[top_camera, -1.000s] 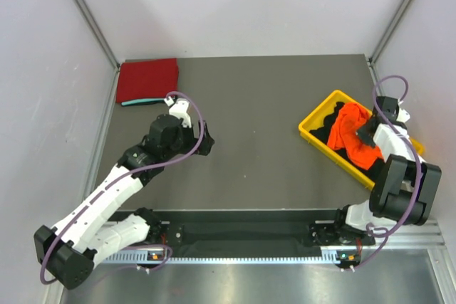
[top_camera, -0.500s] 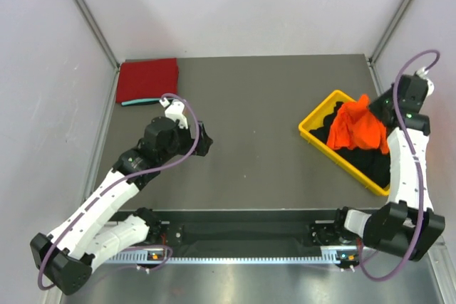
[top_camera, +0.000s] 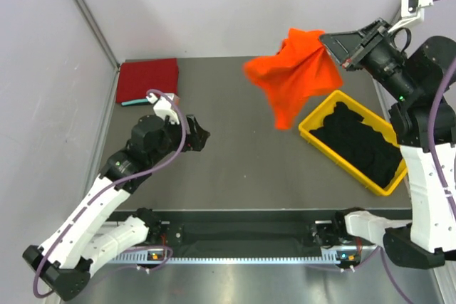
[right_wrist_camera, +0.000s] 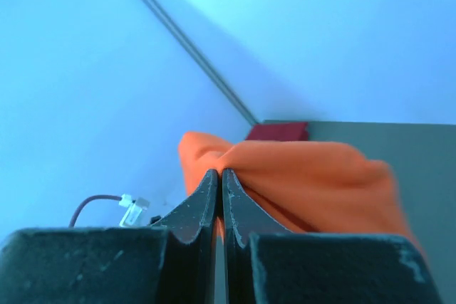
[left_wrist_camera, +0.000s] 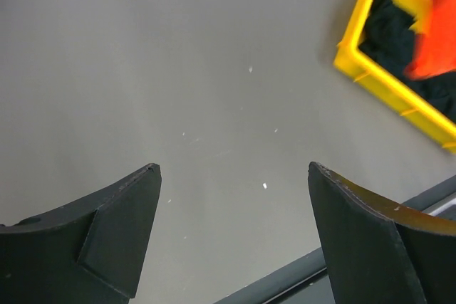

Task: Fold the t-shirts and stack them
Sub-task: Move the tshirt to the center of the board, then flatten the tshirt out

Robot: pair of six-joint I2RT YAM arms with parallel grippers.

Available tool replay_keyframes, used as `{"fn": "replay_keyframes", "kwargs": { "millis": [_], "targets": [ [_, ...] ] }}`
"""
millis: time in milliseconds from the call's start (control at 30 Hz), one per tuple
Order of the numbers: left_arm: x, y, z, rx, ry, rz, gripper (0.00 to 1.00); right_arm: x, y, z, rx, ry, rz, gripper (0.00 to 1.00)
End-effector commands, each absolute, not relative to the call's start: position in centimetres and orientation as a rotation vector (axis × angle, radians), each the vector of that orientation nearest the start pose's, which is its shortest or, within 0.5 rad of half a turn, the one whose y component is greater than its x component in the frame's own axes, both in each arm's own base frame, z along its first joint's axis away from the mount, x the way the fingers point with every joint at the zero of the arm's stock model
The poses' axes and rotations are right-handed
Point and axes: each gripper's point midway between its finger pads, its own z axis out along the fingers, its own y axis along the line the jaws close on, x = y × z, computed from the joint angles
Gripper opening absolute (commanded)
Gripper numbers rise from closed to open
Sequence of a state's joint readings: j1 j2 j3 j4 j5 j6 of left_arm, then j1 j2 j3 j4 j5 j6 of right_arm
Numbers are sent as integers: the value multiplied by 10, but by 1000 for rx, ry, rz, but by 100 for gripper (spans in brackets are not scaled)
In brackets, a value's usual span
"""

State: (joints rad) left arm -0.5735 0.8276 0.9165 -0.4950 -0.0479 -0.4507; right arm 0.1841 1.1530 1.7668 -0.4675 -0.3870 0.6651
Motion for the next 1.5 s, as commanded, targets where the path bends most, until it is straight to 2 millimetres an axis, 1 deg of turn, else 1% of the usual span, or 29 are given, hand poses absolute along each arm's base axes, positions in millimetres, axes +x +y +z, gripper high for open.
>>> {"fn": "replay_keyframes", "kwargs": {
  "millis": [0,33,67,100,167,200,233,267,300,400,500,567,667,700,733,800,867,900,933,967,1000,1033,1100,1133,1200,1233,1333,1433,1467],
  "targets": [
    [236,-158,288,38,1960,-624,88,282,171,544,1,1502,1103,0],
    [234,-155,290,31,1953,-620,88,294,176,512,31,1573,1100,0],
    [232,-152,290,24,1954,-614,88,293,182,501,24,1580,1113,0],
    [230,-149,287,19,1969,-601,88,305,188,452,66,1682,1107,0],
    [227,-142,283,-2,1979,-571,88,309,199,406,83,1761,1118,0],
    [225,-138,277,-14,2002,-551,88,312,204,349,114,1877,1105,0],
    [225,-134,274,-31,2007,-530,88,312,208,322,123,1929,1098,1],
    [225,-132,271,-40,2016,-520,88,312,215,293,128,1986,1090,7],
    [224,-131,263,-51,2035,-509,88,306,217,243,151,2097,1066,11],
    [223,-130,241,-87,2095,-497,88,290,217,171,154,2299,1016,31],
    [219,-140,212,-97,2180,-533,88,279,210,155,110,2347,966,42],
    [219,-145,197,-110,2220,-547,88,275,201,157,111,2353,903,47],
    [215,-149,162,-139,2303,-543,87,283,188,155,88,2374,771,50],
    [214,-153,157,-158,2318,-565,86,289,187,160,53,2359,749,50],
    [214,-155,149,-171,2342,-569,86,293,189,154,38,2378,729,51],
    [214,-162,137,-212,2364,-617,84,305,199,164,-63,2348,682,53],
    [212,-168,123,-229,2395,-641,81,309,220,155,-214,2361,630,56],
    [215,-171,120,-252,2393,-659,80,319,230,165,-258,2330,614,57],
    [215,-172,116,-264,2401,-659,79,322,240,148,-307,2372,594,59],
    [213,-171,108,-285,2420,-653,79,328,257,158,-391,2335,592,61],
    [215,-172,104,-291,2424,-651,79,330,266,156,-437,2337,583,61],
    [215,-173,101,-291,2427,-650,79,334,274,140,-485,2368,559,62],
    [211,-177,93,-278,2451,-679,77,337,297,146,-608,2318,537,64],
    [213,-178,90,-280,2454,-678,76,339,304,134,-643,2331,524,65],
    [210,-178,81,-279,2478,-667,73,343,319,137,-722,2290,524,68],
    [210,-178,79,-275,2482,-666,73,345,322,127,-745,2305,511,68],
    [208,-179,74,-273,2497,-671,70,347,333,121,-822,2281,478,71],
    [207,-181,74,-259,2486,-690,64,347,340,115,-874,2255,462,72],
    [208,-181,74,-257,2483,-690,58,346,342,113,-883,2252,455,72]
  ]
}}
